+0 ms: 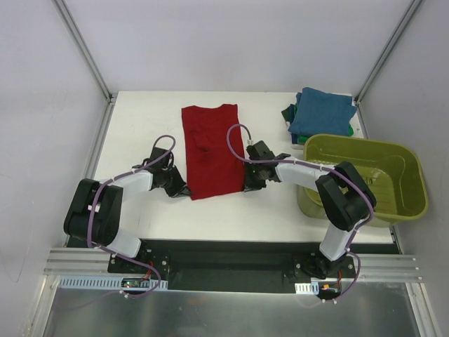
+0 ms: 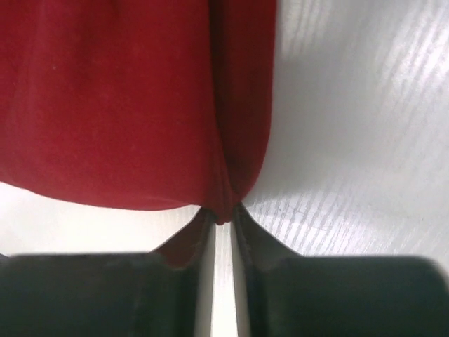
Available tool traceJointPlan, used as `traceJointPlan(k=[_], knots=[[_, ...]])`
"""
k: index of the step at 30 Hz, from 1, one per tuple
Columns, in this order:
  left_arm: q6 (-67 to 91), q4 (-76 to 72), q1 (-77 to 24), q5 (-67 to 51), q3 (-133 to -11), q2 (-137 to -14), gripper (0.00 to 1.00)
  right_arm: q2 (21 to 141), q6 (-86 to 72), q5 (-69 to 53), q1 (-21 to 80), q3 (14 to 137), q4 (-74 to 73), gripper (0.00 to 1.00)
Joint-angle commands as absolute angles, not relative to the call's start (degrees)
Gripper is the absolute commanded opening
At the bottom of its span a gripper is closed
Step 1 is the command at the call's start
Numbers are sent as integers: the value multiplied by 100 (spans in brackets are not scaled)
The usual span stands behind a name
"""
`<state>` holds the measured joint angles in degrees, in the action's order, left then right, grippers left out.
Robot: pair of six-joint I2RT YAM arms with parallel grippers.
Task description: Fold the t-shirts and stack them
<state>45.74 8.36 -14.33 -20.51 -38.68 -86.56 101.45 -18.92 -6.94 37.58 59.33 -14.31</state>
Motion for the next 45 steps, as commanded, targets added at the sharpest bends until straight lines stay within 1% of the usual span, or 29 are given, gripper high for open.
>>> traceJointPlan(k=[1,5,9,10,12,13,15,16,18,19,20,23,27,34,40,45], knots=[[4465,1063,-1564,-1863,-3560,-8307,0,10074,-1635,-949,3797,5669,-1187,1],[4482,1063,-1670,-1906,-3200,-7701,0,9485,-1512,-888,4007,5248,-1108,1],[4640,1055,-1758,-2135,-2481,-6989,0,8659,-1608,-677,4603,4651,-1098,1],[4684,1063,-1767,-2205,-2339,-6622,0,8283,-1652,-607,4736,4406,-1099,0],[4850,1072,-1784,-2529,-1927,-6190,0,7964,-1889,-317,5121,4184,-1203,0],[4930,1107,-1793,-2636,-1812,-5718,0,7693,-1977,-256,5255,4097,-1248,1],[5149,1203,-1915,-2873,-1575,-5188,0,7480,-2284,-36,5684,3920,-1396,1],[5229,1361,-1968,-2891,-1530,-4655,0,7305,-2390,-35,5817,3903,-1450,0],[5448,1520,-2083,-2962,-1494,-4125,0,7120,-2583,394,6220,3937,-1677,1],[5501,1590,-2092,-3005,-1512,-3644,0,6919,-2610,509,6327,3981,-1766,1],[5545,1739,-2092,-2997,-1529,-3421,0,6804,-2636,849,6424,4025,-1871,1],[5590,1950,-2092,-2997,-1775,-2840,0,6426,-2637,1238,6653,4183,-2074,1],[5345,2171,-2092,-2892,-2318,-2908,0,5986,-2567,1502,6662,4454,-2257,0],[4992,2180,-2092,-2163,-3418,-4014,0,5731,-2312,2337,6610,5043,-2496,1],[4808,2162,-2083,-1539,-4297,-4832,0,5941,-1916,2382,5951,5598,-2540,1],[4623,2074,-1987,-1362,-4982,-5649,0,6292,-1512,1978,5195,6064,-2321,1]])
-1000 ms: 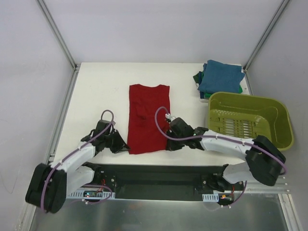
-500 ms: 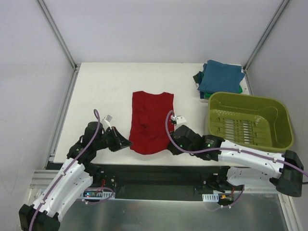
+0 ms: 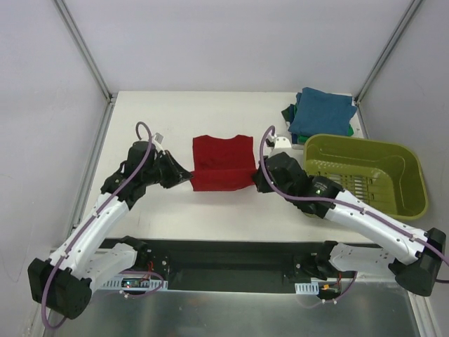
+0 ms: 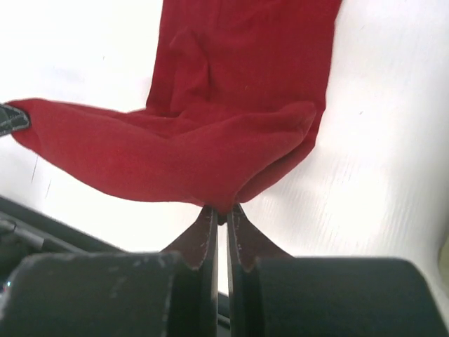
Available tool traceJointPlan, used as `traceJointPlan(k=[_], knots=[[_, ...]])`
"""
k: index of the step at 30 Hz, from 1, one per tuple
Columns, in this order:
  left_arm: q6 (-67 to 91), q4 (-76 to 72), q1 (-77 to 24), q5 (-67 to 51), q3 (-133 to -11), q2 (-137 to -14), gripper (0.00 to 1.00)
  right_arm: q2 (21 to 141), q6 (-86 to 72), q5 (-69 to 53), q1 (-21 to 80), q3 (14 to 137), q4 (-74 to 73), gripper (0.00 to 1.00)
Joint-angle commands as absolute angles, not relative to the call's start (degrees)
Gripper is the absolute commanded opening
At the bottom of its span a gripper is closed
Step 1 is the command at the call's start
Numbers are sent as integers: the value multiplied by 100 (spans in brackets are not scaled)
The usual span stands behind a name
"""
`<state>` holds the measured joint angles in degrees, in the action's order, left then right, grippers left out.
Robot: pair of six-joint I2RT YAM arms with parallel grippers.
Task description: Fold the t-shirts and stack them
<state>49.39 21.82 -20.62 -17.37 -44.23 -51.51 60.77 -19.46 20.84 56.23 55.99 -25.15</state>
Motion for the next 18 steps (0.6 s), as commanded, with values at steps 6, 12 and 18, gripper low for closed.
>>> traceJointPlan(k=[6,12,18], knots=[[4448,1978,-1592,-1485,-5607,-6476,0,6934,-1099,1486,4457,6705,-2241,1],[4289,1890,-1293,-1731,-6160,-7328,0,7654,-888,1073,3886,7233,-2171,1],[4184,1837,-1108,-1916,-6705,-8163,0,8489,-879,510,3349,7795,-2074,1]])
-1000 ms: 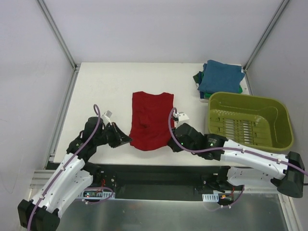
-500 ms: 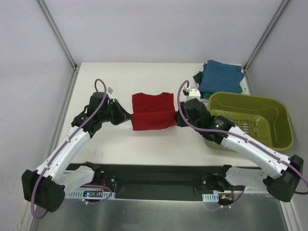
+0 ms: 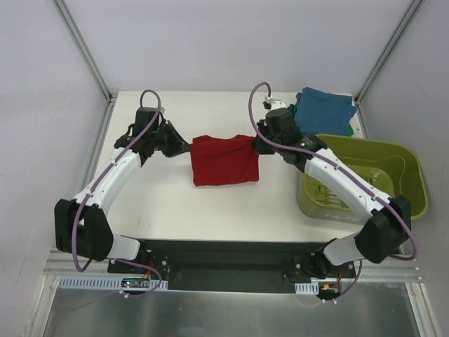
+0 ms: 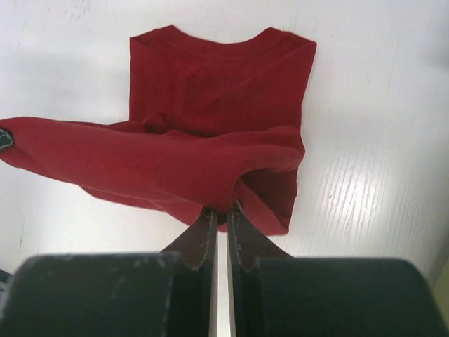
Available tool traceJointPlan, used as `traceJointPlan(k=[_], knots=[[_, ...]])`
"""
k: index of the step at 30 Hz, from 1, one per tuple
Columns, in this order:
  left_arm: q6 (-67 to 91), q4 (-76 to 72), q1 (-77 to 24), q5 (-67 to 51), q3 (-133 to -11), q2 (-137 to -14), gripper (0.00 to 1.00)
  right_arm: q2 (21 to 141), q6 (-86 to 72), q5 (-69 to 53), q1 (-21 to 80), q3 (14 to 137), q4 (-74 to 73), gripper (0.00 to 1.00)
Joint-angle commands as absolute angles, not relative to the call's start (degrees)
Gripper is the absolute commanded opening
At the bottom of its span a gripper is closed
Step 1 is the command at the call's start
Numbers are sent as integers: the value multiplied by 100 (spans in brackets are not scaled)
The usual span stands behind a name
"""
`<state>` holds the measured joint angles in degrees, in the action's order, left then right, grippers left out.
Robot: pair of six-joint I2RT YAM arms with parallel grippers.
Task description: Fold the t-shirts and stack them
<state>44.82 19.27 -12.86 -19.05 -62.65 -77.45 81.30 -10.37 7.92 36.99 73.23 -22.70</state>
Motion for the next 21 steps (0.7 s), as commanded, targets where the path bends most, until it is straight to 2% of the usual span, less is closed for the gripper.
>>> traceJointPlan(k=[1,18,20,21], knots=[[4175,1837,-1029,-1942,-6845,-8287,0,8595,-870,344,3236,7848,-2057,1],[4166,1828,-730,-2364,-8542,-11003,0,11205,-1151,-773,2365,9456,-1828,1],[4192,1828,-686,-2417,-8762,-11310,0,11574,-1213,-931,2294,9702,-1819,6],[4210,1828,-668,-2460,-8832,-11390,8,11706,-1239,-1071,2268,9790,-1828,14]])
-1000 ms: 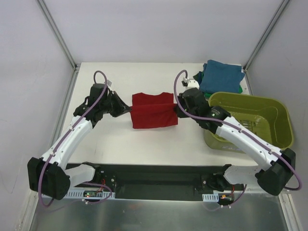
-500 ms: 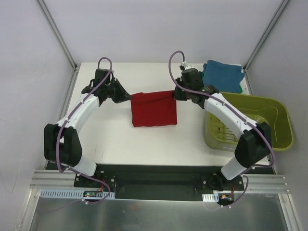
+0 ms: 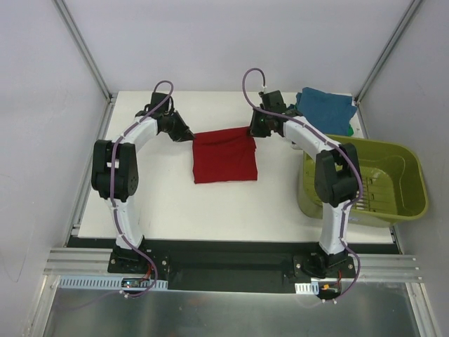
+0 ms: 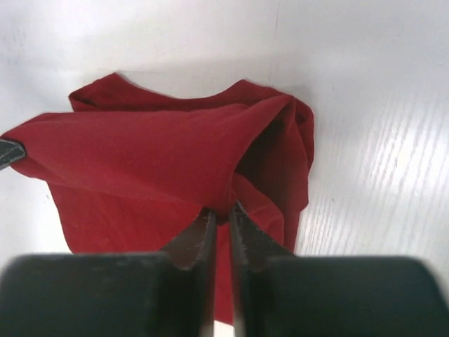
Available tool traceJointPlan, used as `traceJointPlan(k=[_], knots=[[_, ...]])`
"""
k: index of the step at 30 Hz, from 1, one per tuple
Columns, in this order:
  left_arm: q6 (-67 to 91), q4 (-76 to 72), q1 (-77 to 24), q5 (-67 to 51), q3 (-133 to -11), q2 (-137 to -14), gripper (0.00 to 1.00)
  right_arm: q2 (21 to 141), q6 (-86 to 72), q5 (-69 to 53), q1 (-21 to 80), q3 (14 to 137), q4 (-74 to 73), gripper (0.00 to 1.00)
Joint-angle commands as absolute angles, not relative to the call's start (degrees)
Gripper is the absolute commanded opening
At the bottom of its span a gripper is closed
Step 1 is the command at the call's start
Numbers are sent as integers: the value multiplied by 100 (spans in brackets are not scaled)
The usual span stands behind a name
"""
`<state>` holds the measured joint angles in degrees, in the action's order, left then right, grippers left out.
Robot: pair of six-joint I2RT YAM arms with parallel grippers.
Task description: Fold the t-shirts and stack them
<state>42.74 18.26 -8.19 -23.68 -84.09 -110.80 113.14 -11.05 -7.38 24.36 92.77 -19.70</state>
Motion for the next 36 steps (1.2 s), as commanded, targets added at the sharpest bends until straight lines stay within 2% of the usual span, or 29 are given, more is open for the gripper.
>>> traceJointPlan(k=[1,2,3,4,6,7,8,11,18,21,26,29,36], knots=[[4253,1819,-624,-2487,-8937,-11460,11,11933,-1309,-1142,2215,9982,-1819,21],[4271,1828,-607,-2531,-8982,-11574,16,12040,-1336,-1195,2197,10080,-1828,29],[4271,1828,-589,-2618,-9035,-11619,38,12137,-1397,-1326,2171,10177,-1837,59],[4271,1828,-571,-2654,-9131,-11645,53,12286,-1450,-1423,2119,10300,-1854,78],[4254,1828,-571,-2803,-9228,-11611,62,12340,-1486,-1729,2074,10607,-1872,97],[4254,1828,-571,-2865,-9263,-11567,72,12288,-1468,-1784,2083,10669,-1898,97],[4245,1828,-571,-2891,-9264,-11427,76,12209,-1442,-1845,2100,10653,-1890,97],[4236,1819,-597,-2944,-9080,-11006,99,11779,-1362,-1916,2180,10268,-1846,97],[4210,1811,-913,-3154,-8448,-10494,99,10952,-1494,-2232,2416,9116,-1477,97],[4228,1810,-1054,-3191,-7940,-10196,99,10680,-1433,-1953,2574,8781,-1511,97],[4175,1810,-1160,-2542,-6508,-8879,99,10169,-652,-338,2891,8543,-2187,97],[4043,1819,-1151,-2155,-5752,-7895,99,10387,-343,138,2874,8753,-2582,97],[4096,2231,-1134,-1433,-4475,-5601,99,11267,386,229,2883,9474,-2909,97]])
